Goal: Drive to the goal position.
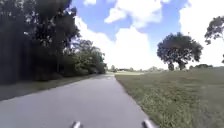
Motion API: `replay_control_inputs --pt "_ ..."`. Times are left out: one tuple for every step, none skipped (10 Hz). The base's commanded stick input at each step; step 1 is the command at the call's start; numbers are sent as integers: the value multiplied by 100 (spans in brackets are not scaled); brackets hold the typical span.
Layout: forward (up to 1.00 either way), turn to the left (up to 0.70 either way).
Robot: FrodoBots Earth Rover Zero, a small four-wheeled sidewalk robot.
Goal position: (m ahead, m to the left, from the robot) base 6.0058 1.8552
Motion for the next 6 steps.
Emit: replay_control_inputs --pt "70 24" --pt "70 19" --pt "70 14" --pt "70 9" --pt "70 4" --pt "70 0"
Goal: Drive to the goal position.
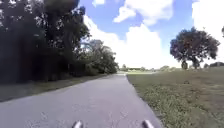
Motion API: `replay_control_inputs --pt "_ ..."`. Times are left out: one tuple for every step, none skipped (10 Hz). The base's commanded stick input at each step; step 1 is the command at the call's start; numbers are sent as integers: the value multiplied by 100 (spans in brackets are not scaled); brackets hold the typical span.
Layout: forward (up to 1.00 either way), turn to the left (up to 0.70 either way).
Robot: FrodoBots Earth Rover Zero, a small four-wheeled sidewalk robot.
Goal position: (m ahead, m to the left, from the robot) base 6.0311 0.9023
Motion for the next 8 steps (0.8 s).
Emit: replay_control_inputs --pt "70 0" --pt "70 0" --pt "70 0" --pt "70 0" --pt "70 0" --pt "70 0" --pt "70 0" --pt "70 0"
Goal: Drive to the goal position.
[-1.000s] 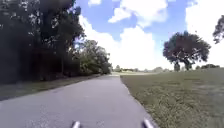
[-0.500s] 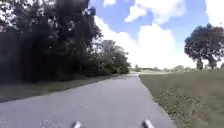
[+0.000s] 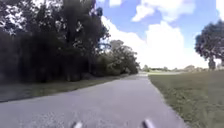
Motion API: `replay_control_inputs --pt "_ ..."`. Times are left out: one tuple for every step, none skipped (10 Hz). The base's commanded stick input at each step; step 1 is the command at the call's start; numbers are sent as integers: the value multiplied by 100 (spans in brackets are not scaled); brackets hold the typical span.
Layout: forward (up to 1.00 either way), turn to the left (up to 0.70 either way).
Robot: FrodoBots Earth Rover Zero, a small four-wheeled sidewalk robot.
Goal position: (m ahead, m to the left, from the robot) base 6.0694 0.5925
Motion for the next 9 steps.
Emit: replay_control_inputs --pt "70 0" --pt "70 0" --pt "70 0" --pt "70 0" --pt "70 0" --pt "70 0" --pt "70 0" --pt "70 0" --pt "70 0"
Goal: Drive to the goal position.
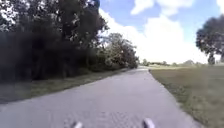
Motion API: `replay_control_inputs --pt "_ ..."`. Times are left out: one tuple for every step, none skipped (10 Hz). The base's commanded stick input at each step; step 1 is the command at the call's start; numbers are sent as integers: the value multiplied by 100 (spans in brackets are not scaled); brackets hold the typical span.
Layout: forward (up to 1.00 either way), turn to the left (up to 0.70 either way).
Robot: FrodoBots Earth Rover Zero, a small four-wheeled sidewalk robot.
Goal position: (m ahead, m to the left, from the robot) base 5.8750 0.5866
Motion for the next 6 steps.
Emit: replay_control_inputs --pt "70 0" --pt "70 0" --pt "70 0" --pt "70 0" --pt "70 0" --pt "70 0"
